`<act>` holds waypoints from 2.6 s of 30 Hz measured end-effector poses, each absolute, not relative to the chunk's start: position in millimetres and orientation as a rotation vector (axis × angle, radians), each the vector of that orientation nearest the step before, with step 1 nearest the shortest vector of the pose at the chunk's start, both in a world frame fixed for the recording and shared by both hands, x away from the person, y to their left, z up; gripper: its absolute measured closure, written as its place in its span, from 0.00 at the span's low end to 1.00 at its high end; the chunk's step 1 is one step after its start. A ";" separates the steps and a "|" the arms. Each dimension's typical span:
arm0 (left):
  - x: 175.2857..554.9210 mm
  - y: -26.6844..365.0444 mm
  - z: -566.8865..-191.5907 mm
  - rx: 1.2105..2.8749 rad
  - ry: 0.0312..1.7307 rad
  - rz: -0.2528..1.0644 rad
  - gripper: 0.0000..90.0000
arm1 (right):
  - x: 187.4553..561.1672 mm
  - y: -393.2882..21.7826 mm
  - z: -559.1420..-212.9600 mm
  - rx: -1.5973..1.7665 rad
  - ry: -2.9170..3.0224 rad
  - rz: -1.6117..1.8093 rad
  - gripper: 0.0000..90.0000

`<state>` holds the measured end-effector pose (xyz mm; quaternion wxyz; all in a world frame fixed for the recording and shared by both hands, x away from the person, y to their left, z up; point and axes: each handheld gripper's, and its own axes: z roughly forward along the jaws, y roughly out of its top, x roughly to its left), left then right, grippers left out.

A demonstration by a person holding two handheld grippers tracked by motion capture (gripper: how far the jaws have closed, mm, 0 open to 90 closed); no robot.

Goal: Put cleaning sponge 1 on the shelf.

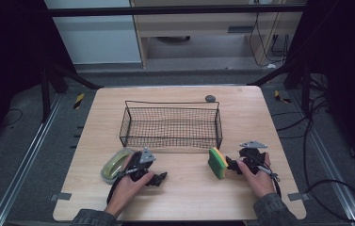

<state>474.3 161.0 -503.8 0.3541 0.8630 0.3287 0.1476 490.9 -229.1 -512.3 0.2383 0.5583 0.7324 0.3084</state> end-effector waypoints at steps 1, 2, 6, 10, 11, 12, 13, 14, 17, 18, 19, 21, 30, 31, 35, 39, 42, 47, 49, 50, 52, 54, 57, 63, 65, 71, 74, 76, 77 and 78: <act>474.3 161.0 -503.8 2.231 0.850 0.382 0.03 | 490.9 -229.1 -512.3 1.529 2.006 0.845 0.00; 472.4 163.0 -501.3 2.217 0.850 0.384 0.04 | 490.4 -229.1 -512.4 1.528 2.006 0.851 0.00; 466.6 175.7 -479.4 2.168 0.863 0.418 0.04 | 487.4 -229.3 -512.9 1.518 2.008 0.856 0.00; 466.4 188.3 -452.5 2.168 0.869 0.460 0.04 | 486.4 -229.4 -512.6 1.518 2.012 0.859 0.00; 466.4 188.3 -452.5 2.168 0.869 0.460 0.04 | 486.4 -229.4 -512.6 1.518 2.012 0.859 0.00; 467.6 195.8 -439.4 2.233 0.893 0.454 0.03 | 486.7 -229.0 -512.3 1.524 2.014 0.854 0.00; 467.6 195.8 -439.4 2.233 0.893 0.454 0.03 | 486.7 -229.0 -512.3 1.524 2.014 0.854 0.00; 467.6 204.5 -428.9 2.267 0.897 0.487 0.04 | 487.2 -229.1 -512.4 1.518 2.016 0.850 0.00; 467.3 214.7 -420.6 2.272 0.911 0.516 0.03 | 487.3 -229.0 -512.4 1.515 2.018 0.851 0.00; 467.8 225.6 -415.0 2.272 0.925 0.529 0.03 | 487.1 -228.9 -512.3 1.518 2.018 0.856 0.00; 468.5 231.0 -413.5 2.285 0.930 0.541 0.03 | 487.0 -228.8 -512.4 1.519 2.017 0.856 0.00; 470.7 241.2 -412.4 2.316 0.946 0.576 0.03 | 486.8 -228.7 -512.6 1.520 2.014 0.857 0.00; 475.9 268.7 -409.2 2.360 1.035 0.573 0.04 | 486.5 -229.1 -512.9 1.512 2.015 0.857 0.00; 475.9 268.7 -409.2 2.360 1.035 0.573 0.04 | 486.5 -229.1 -512.9 1.512 2.015 0.857 0.00; 479.5 270.5 -406.5 2.385 1.042 0.580 0.06 | 486.5 -229.1 -512.9 1.512 2.014 0.858 0.00; 487.7 271.8 -405.3 2.401 1.090 0.561 0.08 | 486.4 -229.5 -513.0 1.508 2.018 0.864 0.00; 491.8 273.3 -406.3 2.415 1.120 0.555 0.07 | 486.4 -229.7 -513.0 1.506 2.020 0.865 0.00; 497.0 274.3 -403.3 2.427 1.155 0.569 0.06 | 486.2 -230.4 -513.0 1.499 2.027 0.868 0.00; 501.2 274.0 -399.5 2.457 1.152 0.541 0.07 | 486.3 -230.4 -513.0 1.499 2.027 0.868 0.00; 501.2 274.0 -399.5 2.457 1.152 0.541 0.09 | 486.2 -230.2 -512.7 1.505 2.029 0.873 0.00; 504.5 273.4 -397.6 2.480 1.152 0.519 0.11 | 486.4 -230.4 -512.7 1.502 2.031 0.874 0.00; 509.5 272.0 -396.0 2.510 1.164 0.480 0.15 | 486.4 -230.5 -512.7 1.501 2.032 0.874 0.00; 511.6 270.0 -395.7 2.539 1.153 0.462 0.23 | 486.4 -230.6 -512.7 1.501 2.033 0.875 0.00; 514.3 263.9 -401.8 2.605 1.156 0.398 0.36 | 486.4 -230.5 -512.7 1.501 2.032 0.874 0.00; 515.1 261.9 -405.3 2.613 1.155 0.361 0.37 | 486.4 -230.5 -512.7 1.501 2.032 0.875 0.00; 521.0 254.2 -417.8 2.640 1.145 0.282 0.42 | 486.4 -230.5 -512.7 1.501 2.033 0.874 0.00; 526.4 251.0 -426.5 2.646 1.158 0.256 0.42 | 486.4 -230.6 -513.0 1.492 2.035 0.871 0.00; 527.7 249.7 -430.1 2.651 1.165 0.245 0.44 | 486.3 -230.6 -512.9 1.491 2.038 0.874 0.00; 527.7 249.7 -430.1 2.651 1.165 0.245 0.44 | 486.3 -230.6 -512.9 1.491 2.038 0.874 0.00; 528.6 249.0 -432.5 2.660 1.161 0.231 0.46 | 486.2 -230.6 -512.9 1.491 2.039 0.874 0.00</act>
